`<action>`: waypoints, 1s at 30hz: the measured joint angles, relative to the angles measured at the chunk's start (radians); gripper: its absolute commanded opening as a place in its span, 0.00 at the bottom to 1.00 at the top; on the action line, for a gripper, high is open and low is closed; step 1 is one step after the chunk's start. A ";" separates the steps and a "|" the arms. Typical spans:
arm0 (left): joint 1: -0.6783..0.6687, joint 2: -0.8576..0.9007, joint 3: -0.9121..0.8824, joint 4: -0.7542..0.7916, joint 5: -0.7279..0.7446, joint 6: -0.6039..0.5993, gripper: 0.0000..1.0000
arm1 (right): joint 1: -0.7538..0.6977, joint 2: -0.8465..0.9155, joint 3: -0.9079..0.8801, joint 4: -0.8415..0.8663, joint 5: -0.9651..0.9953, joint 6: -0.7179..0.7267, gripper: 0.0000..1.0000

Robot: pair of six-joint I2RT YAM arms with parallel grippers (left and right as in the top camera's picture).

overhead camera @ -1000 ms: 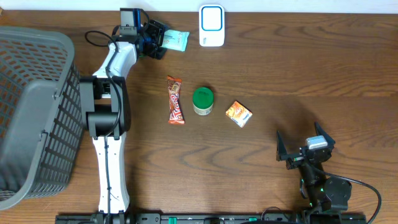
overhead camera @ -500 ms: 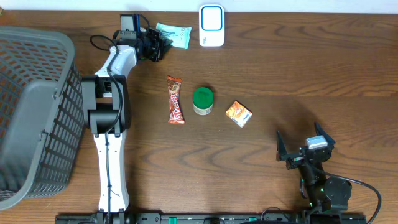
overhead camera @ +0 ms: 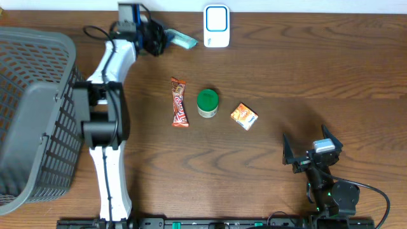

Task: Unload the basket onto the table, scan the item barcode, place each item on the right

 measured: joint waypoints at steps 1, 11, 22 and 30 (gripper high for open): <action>0.000 -0.038 0.000 -0.008 0.002 -0.005 0.07 | 0.000 0.000 0.000 0.000 0.000 0.000 0.99; 0.005 -0.206 0.012 -0.113 0.014 -0.053 0.77 | 0.000 0.000 0.000 0.000 0.000 0.000 0.99; -0.018 -0.179 0.002 -0.105 -0.326 0.187 0.84 | 0.000 0.000 0.000 0.000 0.000 0.000 0.99; -0.106 -0.079 0.002 0.174 -0.376 0.282 0.24 | 0.000 0.000 0.000 0.000 0.000 0.000 0.99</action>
